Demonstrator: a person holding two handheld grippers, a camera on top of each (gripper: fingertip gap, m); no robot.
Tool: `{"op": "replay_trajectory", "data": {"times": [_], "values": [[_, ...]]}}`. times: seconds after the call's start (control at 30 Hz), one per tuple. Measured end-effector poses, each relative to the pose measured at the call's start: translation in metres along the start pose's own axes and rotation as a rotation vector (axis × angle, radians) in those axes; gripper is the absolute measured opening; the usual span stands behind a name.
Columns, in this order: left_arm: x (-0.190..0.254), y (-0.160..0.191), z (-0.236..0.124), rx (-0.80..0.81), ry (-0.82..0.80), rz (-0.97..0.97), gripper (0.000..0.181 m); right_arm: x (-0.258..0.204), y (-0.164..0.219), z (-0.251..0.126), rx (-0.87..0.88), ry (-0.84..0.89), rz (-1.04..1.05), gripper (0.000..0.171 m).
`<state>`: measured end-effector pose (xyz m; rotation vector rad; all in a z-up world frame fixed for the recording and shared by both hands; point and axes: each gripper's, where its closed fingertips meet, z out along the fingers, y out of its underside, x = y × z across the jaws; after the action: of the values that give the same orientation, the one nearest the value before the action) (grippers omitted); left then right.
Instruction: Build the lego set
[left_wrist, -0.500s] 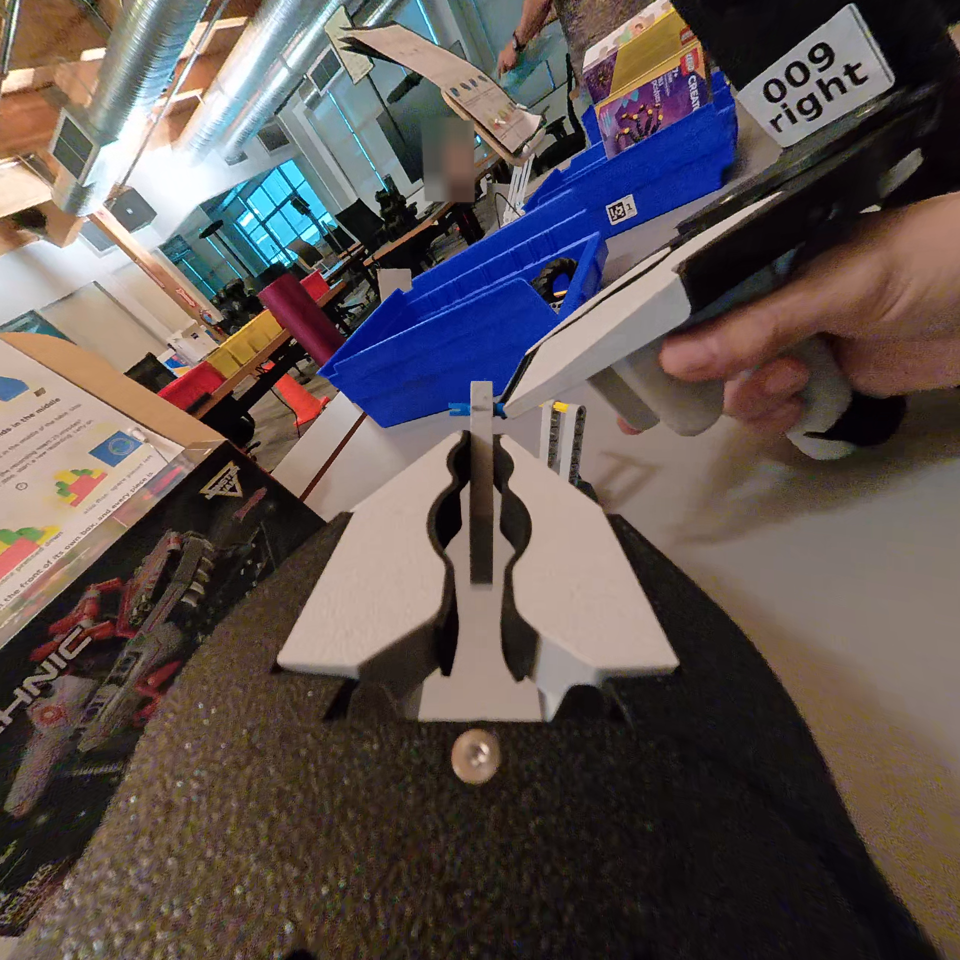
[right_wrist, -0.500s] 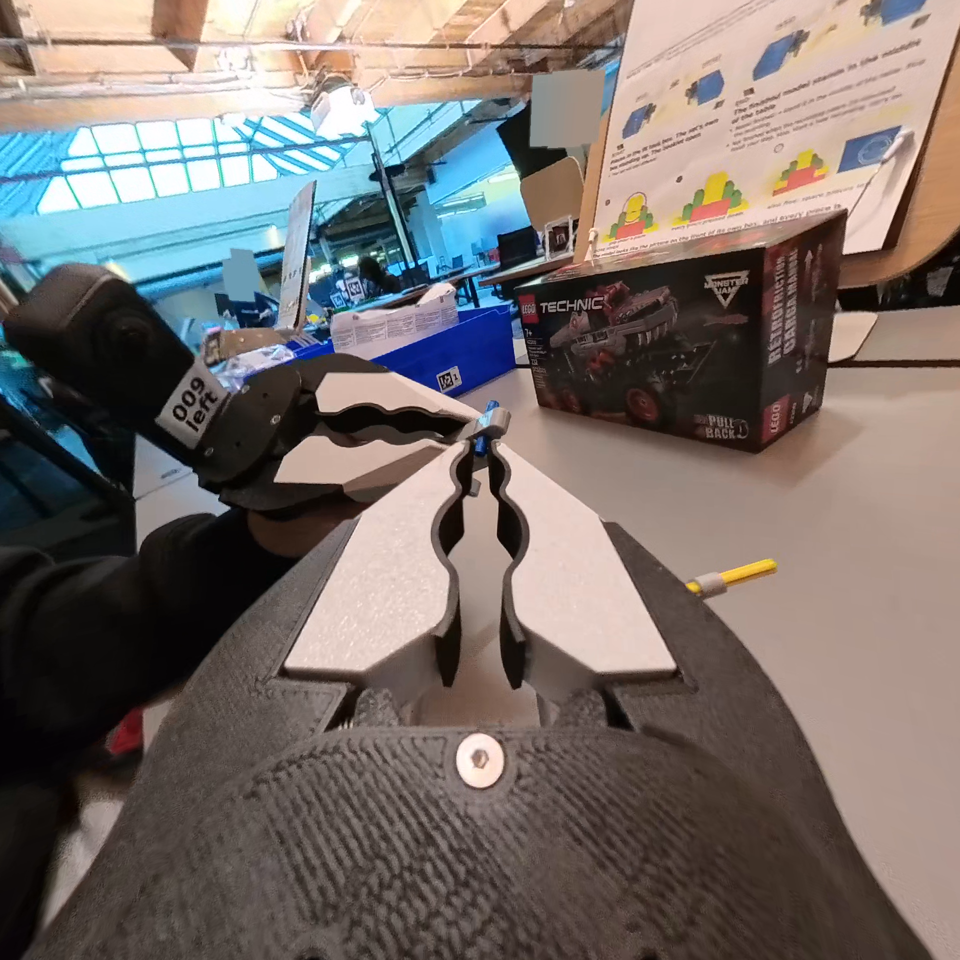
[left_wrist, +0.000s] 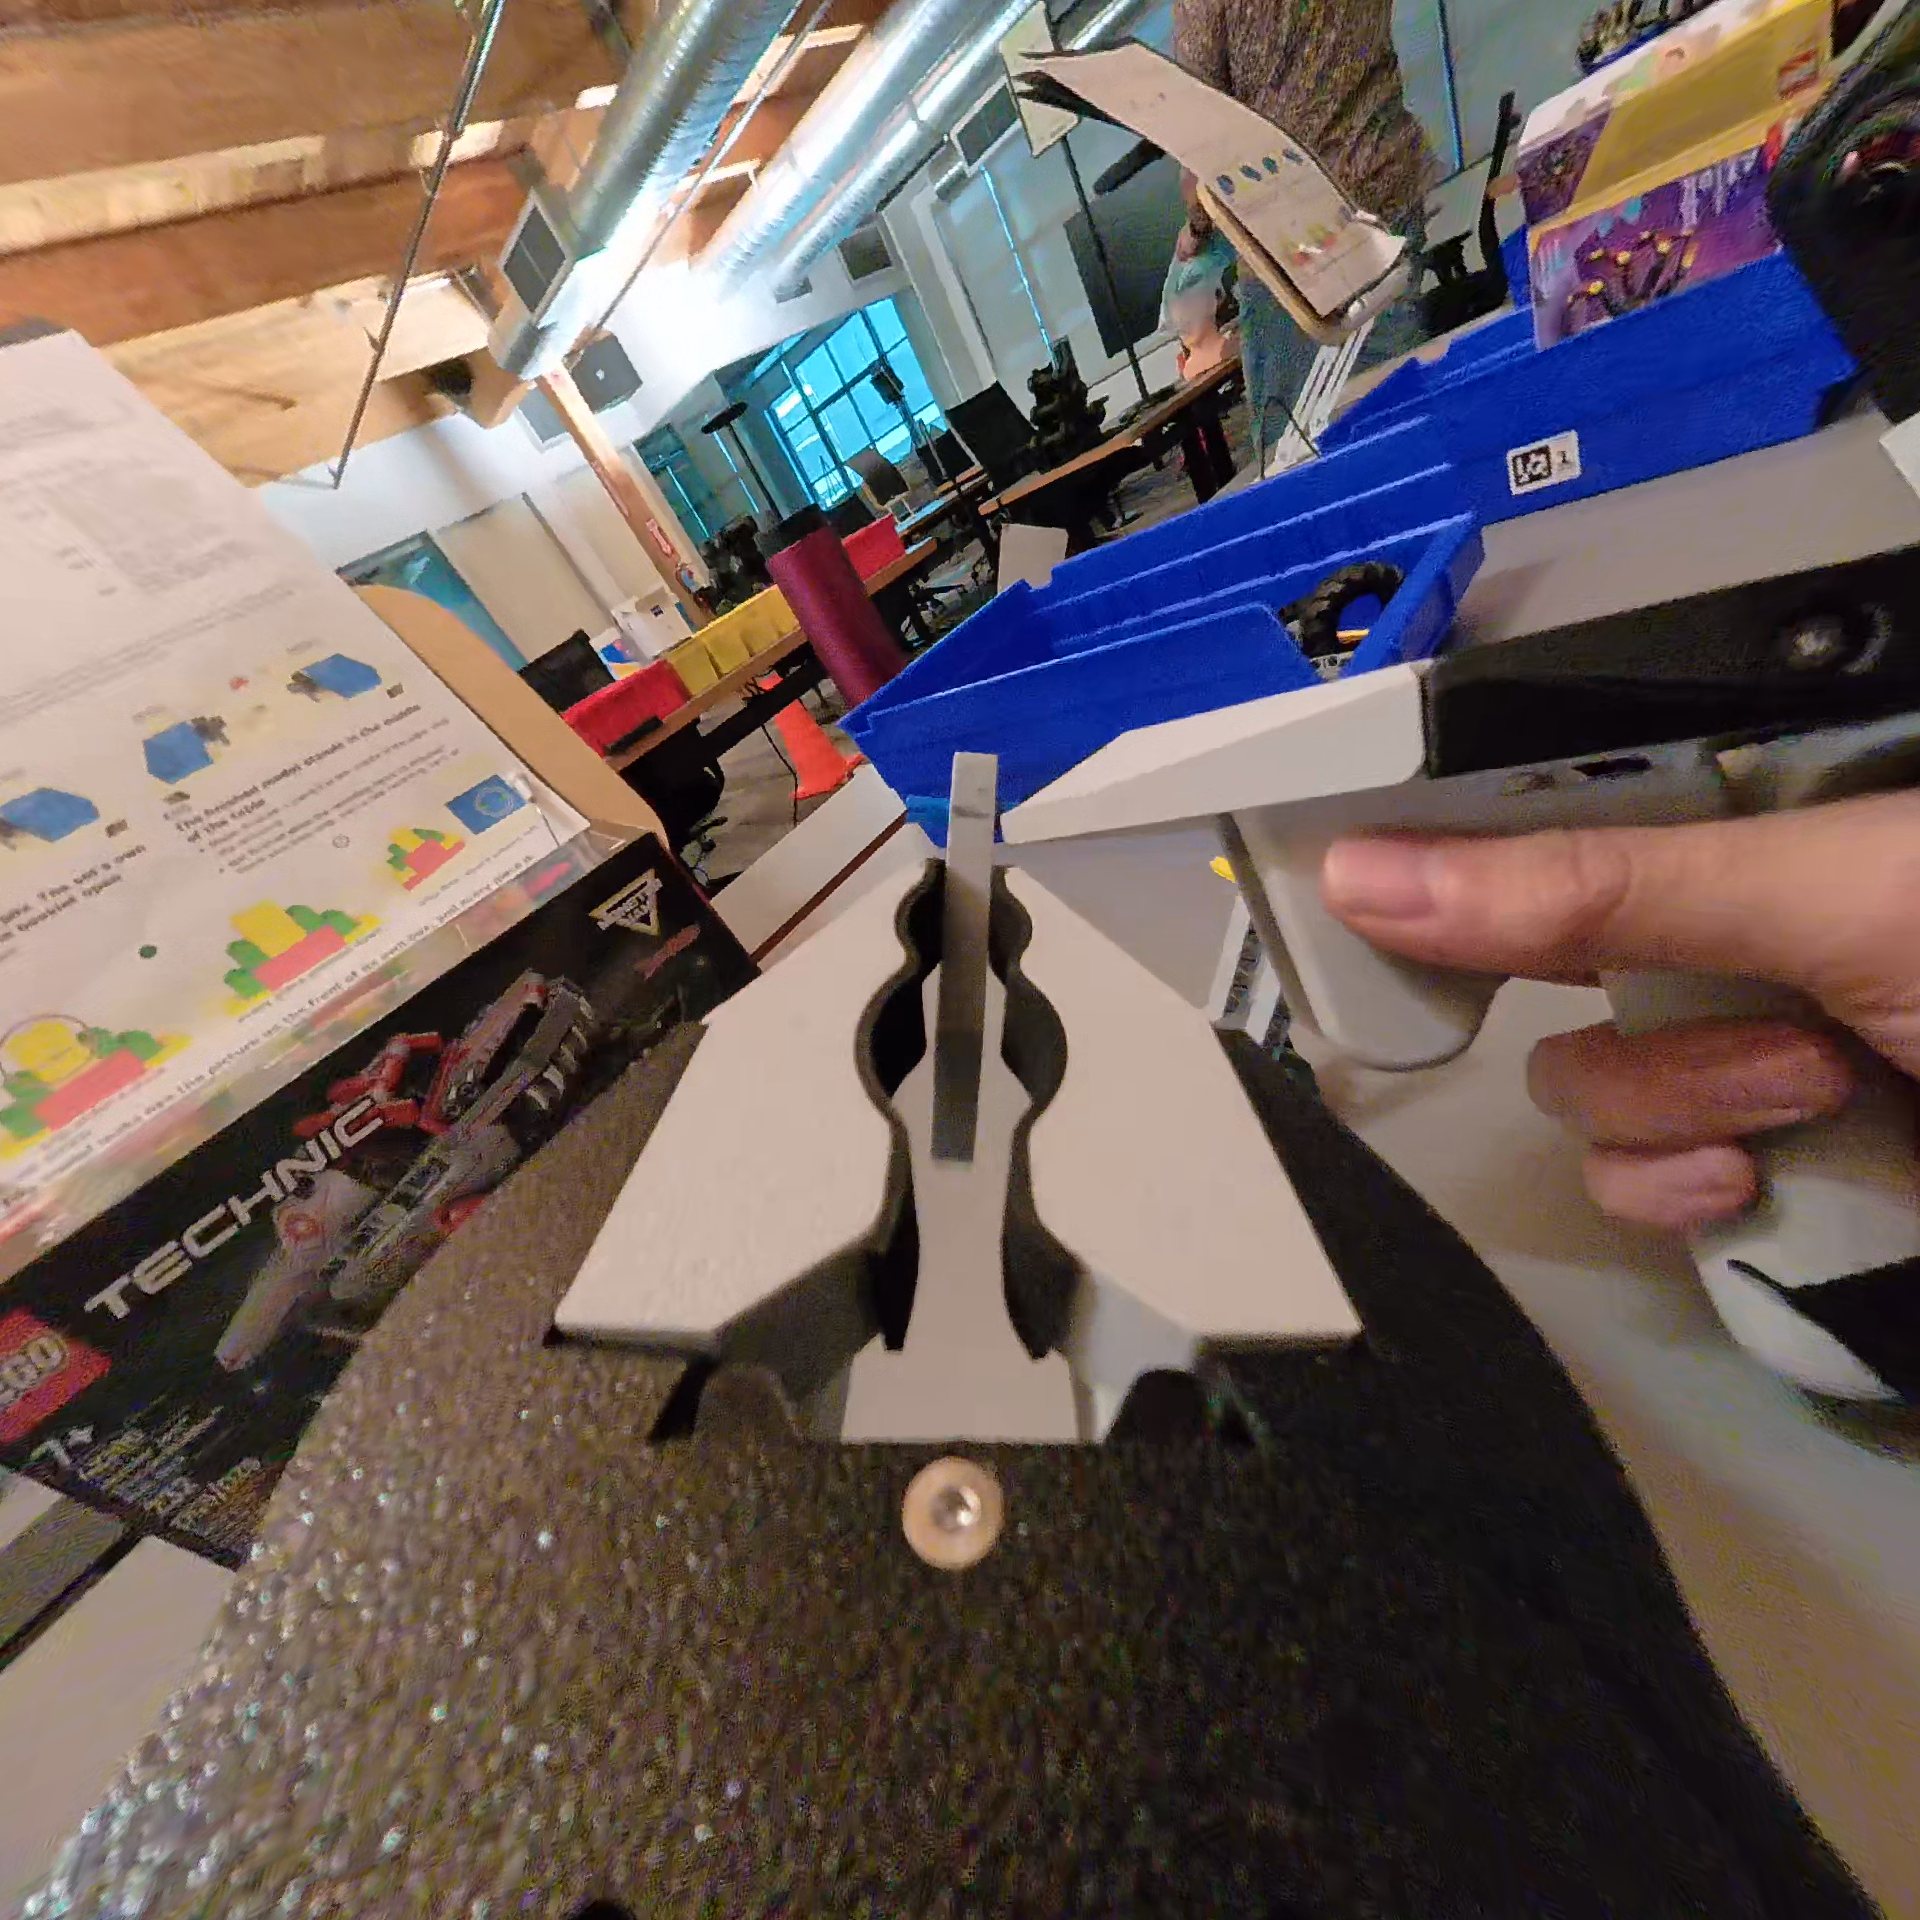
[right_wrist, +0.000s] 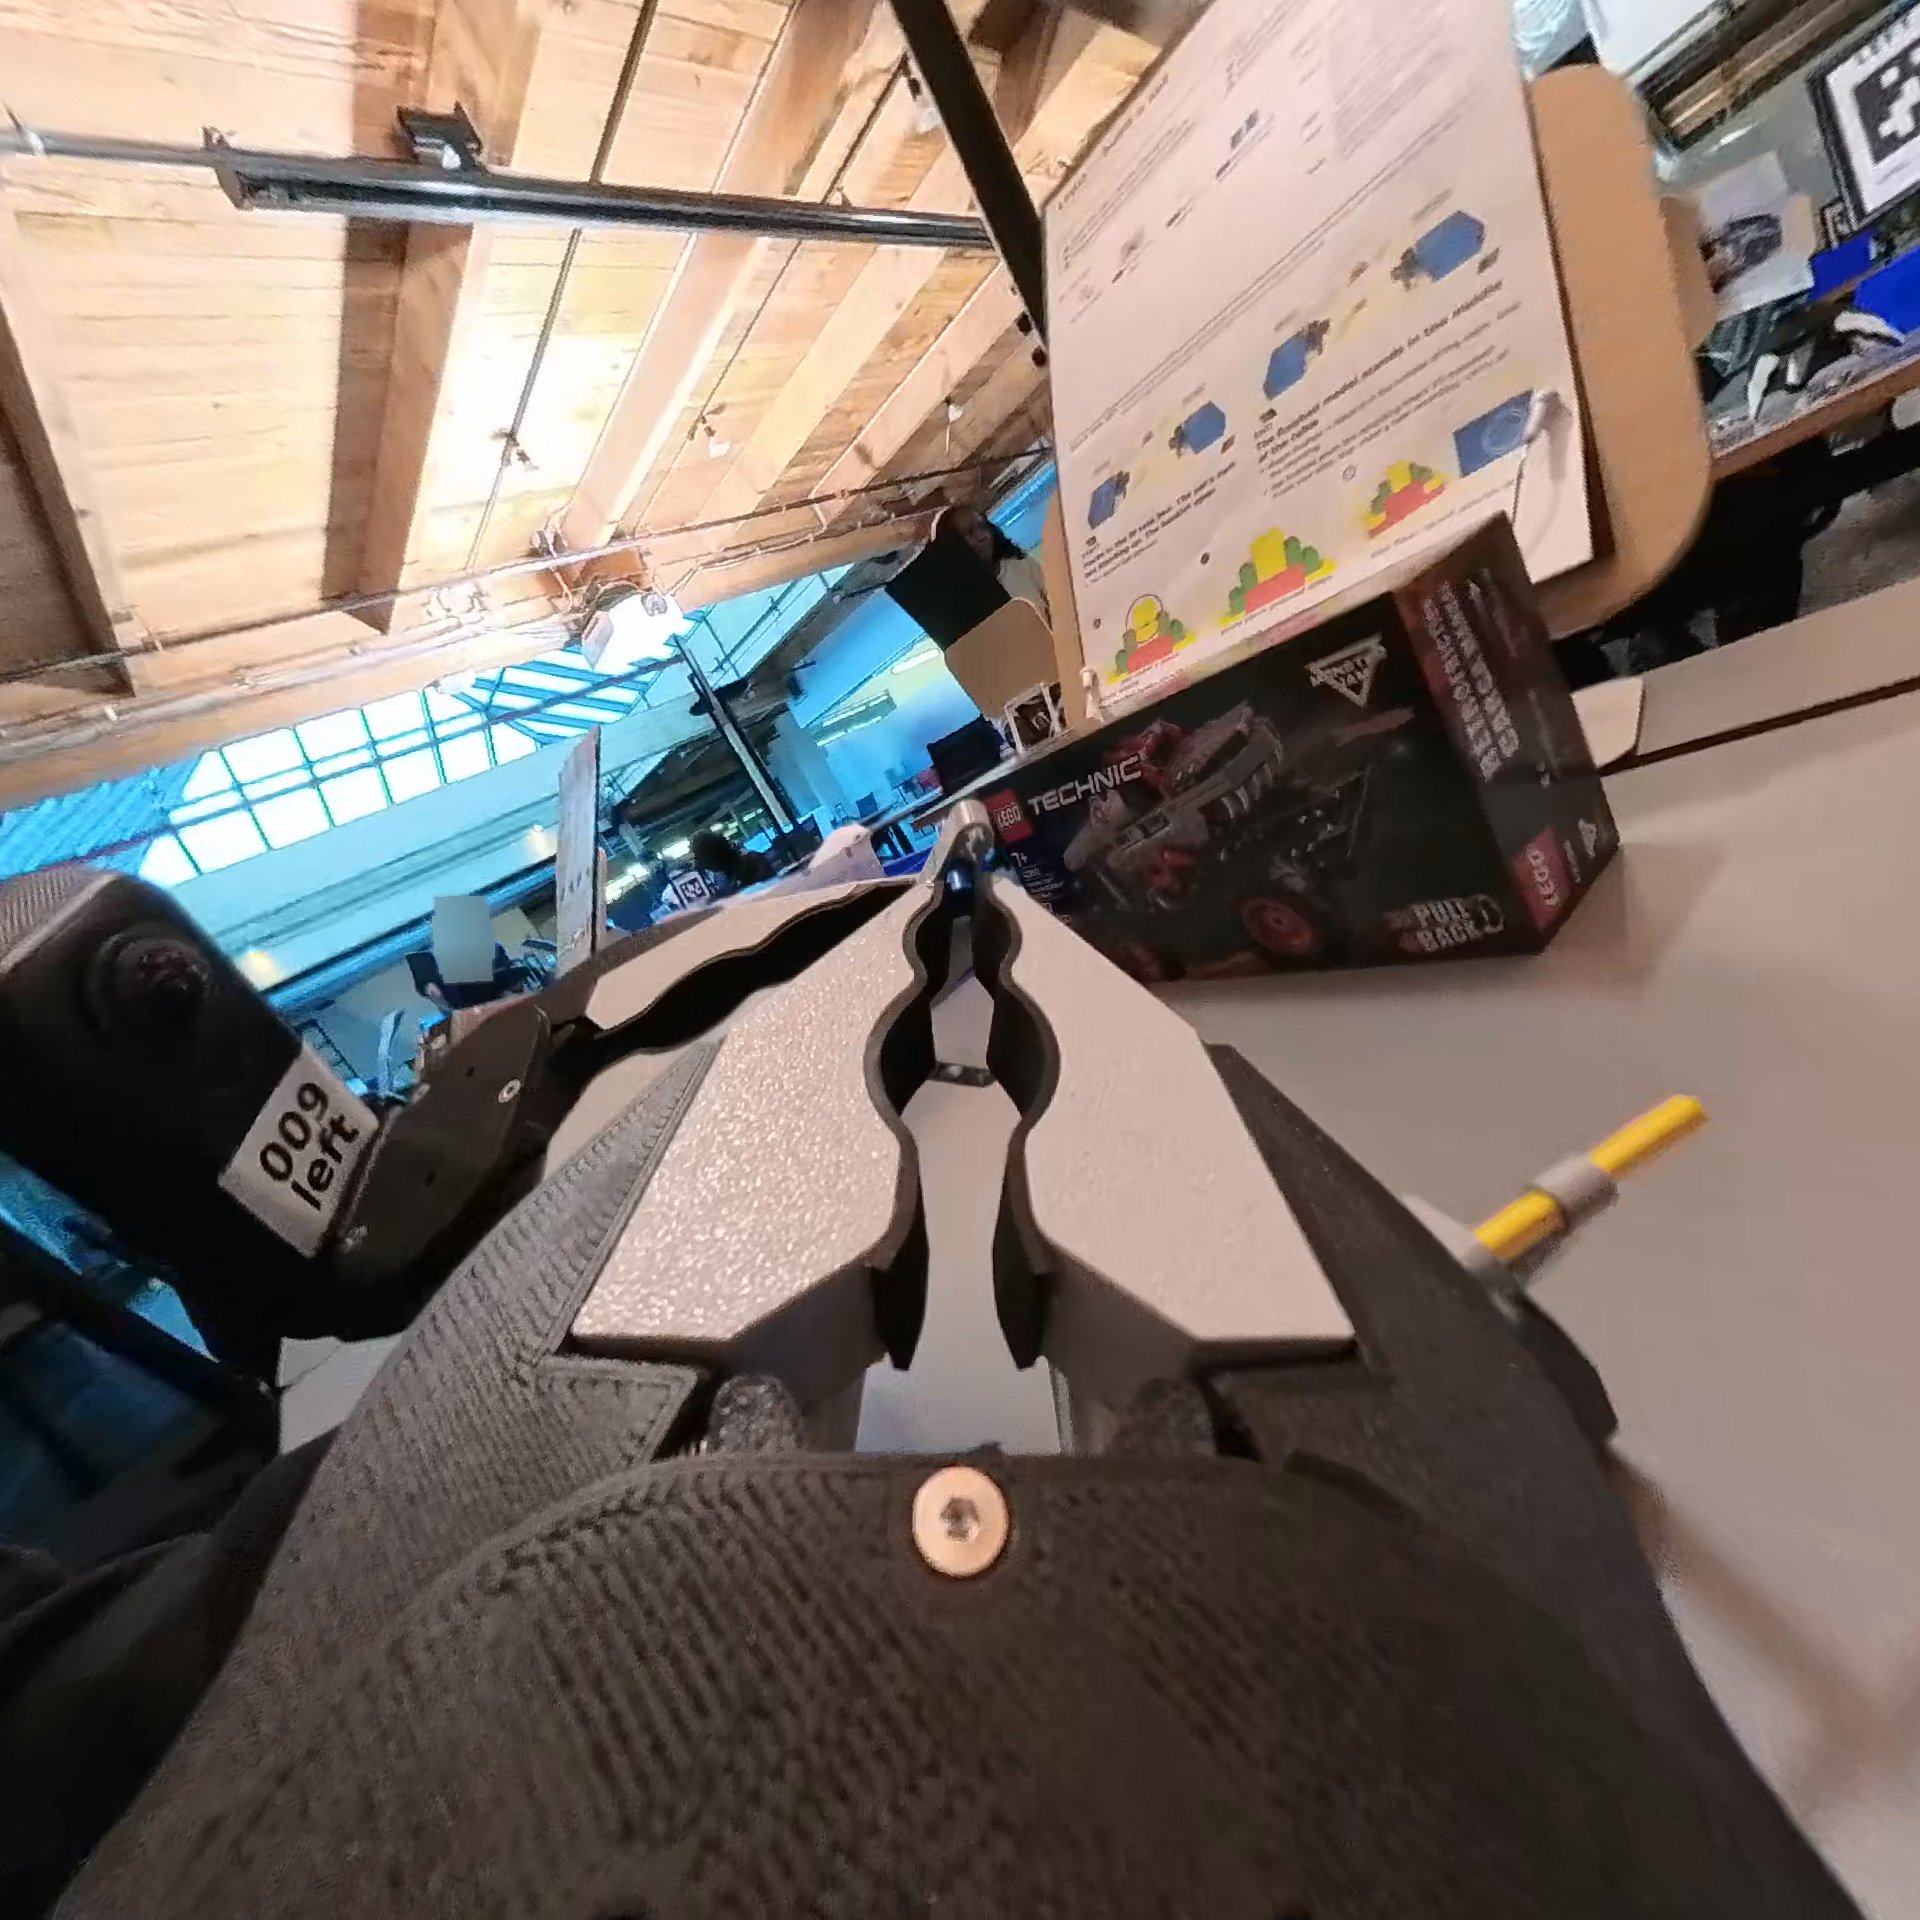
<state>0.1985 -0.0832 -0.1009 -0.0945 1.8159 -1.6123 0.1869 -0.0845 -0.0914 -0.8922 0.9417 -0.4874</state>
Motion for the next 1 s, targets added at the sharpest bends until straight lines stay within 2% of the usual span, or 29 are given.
{"op": "replay_trajectory", "data": {"times": [0.07, 0.17, 0.23, 0.3, 0.4, 0.5, 0.57, 0.67, 0.73, 0.87, 0.9, 0.97, 1.0], "values": [[-0.007, 0.000, -0.001, -0.002, -0.019, -0.017, 0.006, -0.003, -0.001, 0.007, -0.003, 0.012, -0.061, 0.003], [-0.017, 0.004, -0.005, -0.023, -0.069, 0.022, 0.007, -0.006, 0.004, 0.008, 0.033, 0.022, -0.021, 0.003], [-0.069, 0.016, -0.020, -0.045, -0.257, -0.069, 0.005, 0.001, 0.008, -0.001, 0.047, 0.061, -0.024, 0.003], [-0.102, 0.023, -0.033, 0.000, -0.240, -0.270, 0.005, 0.012, 0.007, -0.017, 0.057, 0.089, 0.006, 0.003], [-0.088, 0.031, -0.029, -0.017, -0.184, -0.239, 0.005, 0.008, 0.003, -0.021, 0.013, 0.081, -0.045, 0.003], [-0.070, 0.038, -0.019, -0.057, -0.112, -0.219, 0.005, 0.011, -0.028, -0.028, -0.006, 0.115, -0.109, 0.002], [-0.060, 0.047, -0.015, -0.099, -0.065, -0.211, 0.005, 0.037, -0.073, -0.051, 0.006, 0.239, -0.234, 0.001], [-0.050, 0.053, -0.010, -0.100, 0.005, -0.297, 0.005, 0.125, -0.119, -0.099, -0.225, 0.578, -0.493, 0.003], [-0.046, 0.052, -0.009, -0.090, 0.039, -0.346, 0.005, 0.186, -0.143, -0.126, -0.342, 0.761, -0.578, 0.003], [-0.039, 0.048, -0.008, -0.082, 0.083, -0.314, 0.005, 0.245, -0.139, -0.115, -0.534, 0.735, -0.585, 0.003], [-0.036, 0.048, -0.008, -0.084, 0.089, -0.294, 0.005, 0.254, -0.135, -0.110, -0.569, 0.727, -0.598, 0.010], [-0.031, 0.048, -0.007, -0.084, 0.106, -0.254, 0.005, 0.262, -0.123, -0.099, -0.616, 0.696, -0.622, 0.034], [-0.028, 0.048, -0.006, -0.087, 0.115, -0.233, 0.005, 0.264, -0.117, -0.096, -0.642, 0.674, -0.635, 0.037]]}}
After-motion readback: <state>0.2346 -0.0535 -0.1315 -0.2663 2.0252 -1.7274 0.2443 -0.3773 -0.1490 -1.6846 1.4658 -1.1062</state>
